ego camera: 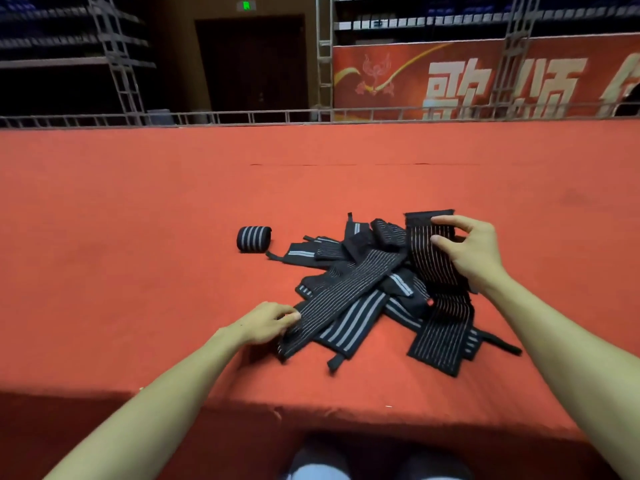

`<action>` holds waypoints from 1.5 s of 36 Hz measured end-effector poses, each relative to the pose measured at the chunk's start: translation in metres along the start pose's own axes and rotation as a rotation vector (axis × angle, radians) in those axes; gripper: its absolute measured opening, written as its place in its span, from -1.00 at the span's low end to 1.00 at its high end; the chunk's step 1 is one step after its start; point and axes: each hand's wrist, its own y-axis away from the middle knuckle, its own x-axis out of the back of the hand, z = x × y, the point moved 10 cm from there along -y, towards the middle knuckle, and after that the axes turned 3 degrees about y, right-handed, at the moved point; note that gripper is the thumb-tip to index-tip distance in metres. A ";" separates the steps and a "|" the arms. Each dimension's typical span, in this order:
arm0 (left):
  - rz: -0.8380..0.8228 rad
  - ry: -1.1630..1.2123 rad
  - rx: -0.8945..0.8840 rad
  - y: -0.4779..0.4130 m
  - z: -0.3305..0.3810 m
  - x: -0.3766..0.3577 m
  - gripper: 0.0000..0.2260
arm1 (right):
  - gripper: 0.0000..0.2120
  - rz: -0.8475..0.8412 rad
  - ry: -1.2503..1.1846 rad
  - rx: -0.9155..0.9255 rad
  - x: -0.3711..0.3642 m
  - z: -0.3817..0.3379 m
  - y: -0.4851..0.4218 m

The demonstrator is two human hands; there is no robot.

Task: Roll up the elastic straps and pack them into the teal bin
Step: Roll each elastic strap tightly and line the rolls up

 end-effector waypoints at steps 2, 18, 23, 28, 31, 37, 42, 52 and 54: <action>-0.023 -0.055 0.031 0.000 0.006 0.001 -0.76 | -0.72 -0.001 0.008 0.000 0.000 0.002 -0.001; 0.047 0.031 -0.159 -0.105 0.172 0.013 -0.70 | -0.73 0.043 -0.036 -0.053 0.016 0.043 -0.013; 0.021 0.029 -0.118 -0.146 0.193 -0.004 -0.64 | -0.71 0.061 -0.050 -0.076 0.024 0.069 -0.019; 0.091 0.050 -0.033 -0.168 0.185 -0.011 -0.71 | -0.70 0.059 -0.063 -0.086 0.027 0.085 -0.020; 0.104 0.073 -0.036 -0.171 0.185 -0.013 -0.76 | -0.67 0.057 -0.081 -0.105 0.024 0.092 -0.019; 0.201 0.232 0.004 -0.168 0.180 -0.004 -0.86 | -0.69 0.041 -0.118 -0.126 0.017 0.096 -0.017; 0.135 0.338 0.043 -0.162 0.170 -0.010 -0.87 | -0.69 0.044 -0.112 -0.144 0.018 0.102 -0.016; -0.145 0.619 0.157 -0.123 0.159 -0.024 -0.75 | -0.68 0.056 -0.150 -0.134 0.022 0.085 -0.009; -0.159 0.597 0.155 -0.119 0.159 -0.024 -0.68 | -0.67 0.053 -0.144 -0.124 0.022 0.080 -0.009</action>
